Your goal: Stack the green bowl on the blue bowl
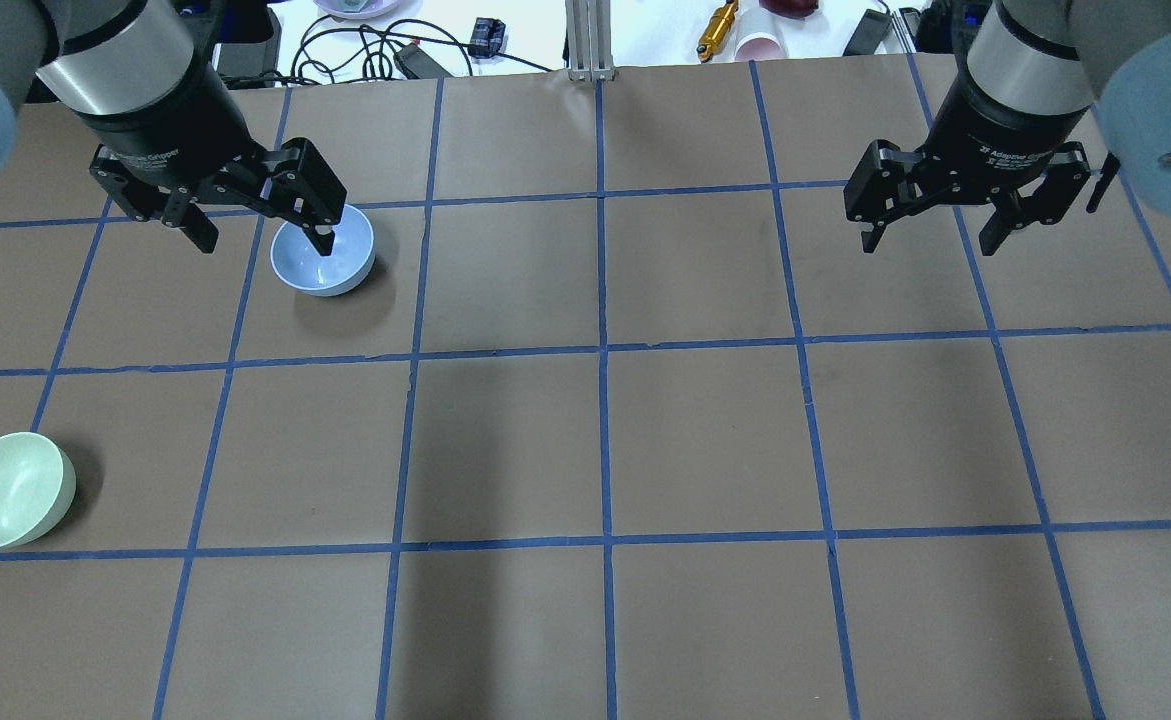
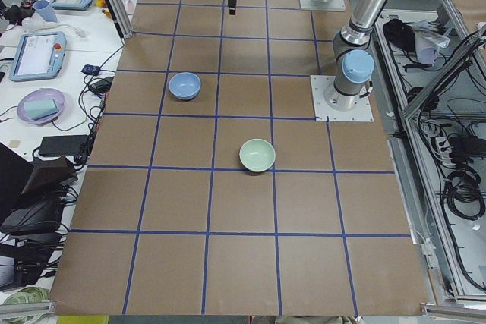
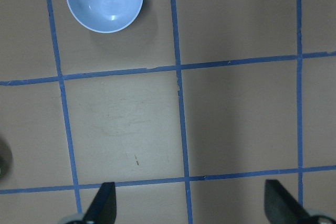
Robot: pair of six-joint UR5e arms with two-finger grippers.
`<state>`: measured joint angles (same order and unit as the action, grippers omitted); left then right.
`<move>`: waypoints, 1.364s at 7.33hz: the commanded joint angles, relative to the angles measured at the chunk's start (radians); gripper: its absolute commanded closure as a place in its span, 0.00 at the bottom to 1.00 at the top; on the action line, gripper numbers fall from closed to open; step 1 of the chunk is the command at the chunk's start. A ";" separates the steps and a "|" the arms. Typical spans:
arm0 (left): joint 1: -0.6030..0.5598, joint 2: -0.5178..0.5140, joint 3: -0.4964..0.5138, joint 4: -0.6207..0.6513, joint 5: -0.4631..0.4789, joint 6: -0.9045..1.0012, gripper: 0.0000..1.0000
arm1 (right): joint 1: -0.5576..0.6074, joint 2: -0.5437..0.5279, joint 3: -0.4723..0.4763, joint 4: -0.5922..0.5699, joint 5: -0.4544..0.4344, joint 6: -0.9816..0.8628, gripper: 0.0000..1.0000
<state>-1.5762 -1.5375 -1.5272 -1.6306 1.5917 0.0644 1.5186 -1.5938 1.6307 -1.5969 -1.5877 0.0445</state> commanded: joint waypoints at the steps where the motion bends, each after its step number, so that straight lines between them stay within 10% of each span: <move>1: 0.001 0.000 0.005 -0.002 0.001 0.000 0.00 | 0.000 0.000 0.000 0.000 0.000 0.000 0.00; 10: 0.016 0.011 0.004 -0.021 0.001 -0.002 0.00 | 0.000 0.000 0.000 0.000 0.000 0.000 0.00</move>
<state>-1.5610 -1.5274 -1.5219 -1.6512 1.5912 0.0629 1.5187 -1.5938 1.6306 -1.5969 -1.5877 0.0445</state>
